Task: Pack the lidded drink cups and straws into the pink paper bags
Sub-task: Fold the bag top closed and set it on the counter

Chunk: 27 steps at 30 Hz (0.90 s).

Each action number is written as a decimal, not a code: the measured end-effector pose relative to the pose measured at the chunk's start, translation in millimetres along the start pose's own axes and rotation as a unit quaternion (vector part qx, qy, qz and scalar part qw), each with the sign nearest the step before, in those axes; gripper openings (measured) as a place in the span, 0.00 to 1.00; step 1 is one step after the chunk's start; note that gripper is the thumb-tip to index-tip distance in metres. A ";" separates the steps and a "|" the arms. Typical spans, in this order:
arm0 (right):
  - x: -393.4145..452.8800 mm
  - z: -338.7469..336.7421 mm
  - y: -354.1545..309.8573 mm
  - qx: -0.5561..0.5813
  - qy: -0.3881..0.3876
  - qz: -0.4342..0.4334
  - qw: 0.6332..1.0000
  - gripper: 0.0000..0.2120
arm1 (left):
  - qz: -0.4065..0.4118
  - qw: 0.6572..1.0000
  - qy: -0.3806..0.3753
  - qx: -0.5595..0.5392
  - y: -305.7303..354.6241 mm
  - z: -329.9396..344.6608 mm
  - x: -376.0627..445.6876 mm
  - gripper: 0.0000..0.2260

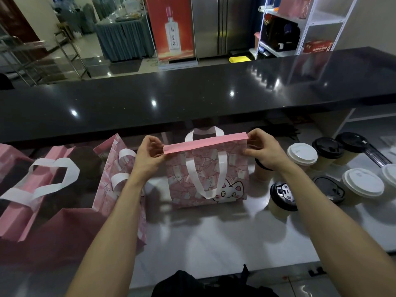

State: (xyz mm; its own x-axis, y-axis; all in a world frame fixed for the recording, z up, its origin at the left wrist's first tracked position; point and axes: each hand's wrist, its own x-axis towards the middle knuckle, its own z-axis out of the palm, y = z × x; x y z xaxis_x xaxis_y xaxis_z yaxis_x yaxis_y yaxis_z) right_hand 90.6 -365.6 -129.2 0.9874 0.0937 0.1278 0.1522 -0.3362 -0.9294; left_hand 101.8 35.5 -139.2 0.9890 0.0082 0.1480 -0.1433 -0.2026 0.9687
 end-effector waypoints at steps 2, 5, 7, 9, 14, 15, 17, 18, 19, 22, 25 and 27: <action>-4.5 3.5 -4.1 0.019 0.021 0.000 1.000 0.25 | 0.013 1.000 -0.009 0.012 0.6 2.3 0.3 0.20; -12.2 8.9 -10.1 0.014 0.023 -0.007 1.000 0.29 | 0.024 1.000 0.001 0.007 1.2 5.9 -0.4 0.18; -16.4 12.2 -12.0 0.023 0.022 -0.014 0.999 0.24 | 0.015 1.000 0.016 0.006 0.9 7.3 -3.1 0.17; -18.6 14.6 -13.3 0.036 0.025 -0.017 0.999 0.18 | 0.005 1.000 0.029 0.009 0.0 7.2 -5.2 0.17; -18.7 17.5 -13.7 0.027 0.038 -0.003 0.999 0.15 | 0.009 0.999 0.025 0.047 1.8 4.6 -4.3 0.16; -18.1 18.7 -14.1 0.017 0.046 0.002 0.999 0.16 | 0.012 0.998 0.022 0.064 3.0 4.2 -3.7 0.15; -16.8 21.7 -15.8 0.007 0.066 0.012 0.998 0.14 | 0.016 0.996 0.017 0.087 5.4 4.0 -3.3 0.15; -16.3 23.5 -16.5 0.003 0.074 0.015 0.997 0.12 | 0.016 0.995 0.018 0.093 6.5 4.0 -3.2 0.15; -16.1 24.9 -17.2 -0.002 0.079 0.015 0.997 0.11 | 0.017 0.995 0.021 0.095 7.7 3.8 -3.5 0.15; -17.1 26.9 -18.8 -0.029 0.091 0.006 0.995 0.08 | 0.019 0.997 0.026 0.067 10.5 2.6 -5.1 0.17; -18.6 25.4 -17.7 -0.062 0.101 -0.006 0.993 0.07 | 0.018 0.999 0.025 0.041 11.7 0.0 -6.1 0.20; -19.3 23.7 -17.3 -0.093 0.114 -0.018 0.989 0.08 | 0.022 0.998 0.024 0.047 13.1 -3.1 -5.8 0.20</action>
State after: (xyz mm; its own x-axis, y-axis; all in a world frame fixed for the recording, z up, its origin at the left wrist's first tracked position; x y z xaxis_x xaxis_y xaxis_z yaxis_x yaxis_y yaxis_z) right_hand 67.8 -339.4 -123.8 0.9624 -0.0977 0.2535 0.1717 -0.5044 -0.8462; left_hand 94.0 35.8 -126.8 0.9784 0.0437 0.2020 -0.1806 -0.2946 0.9384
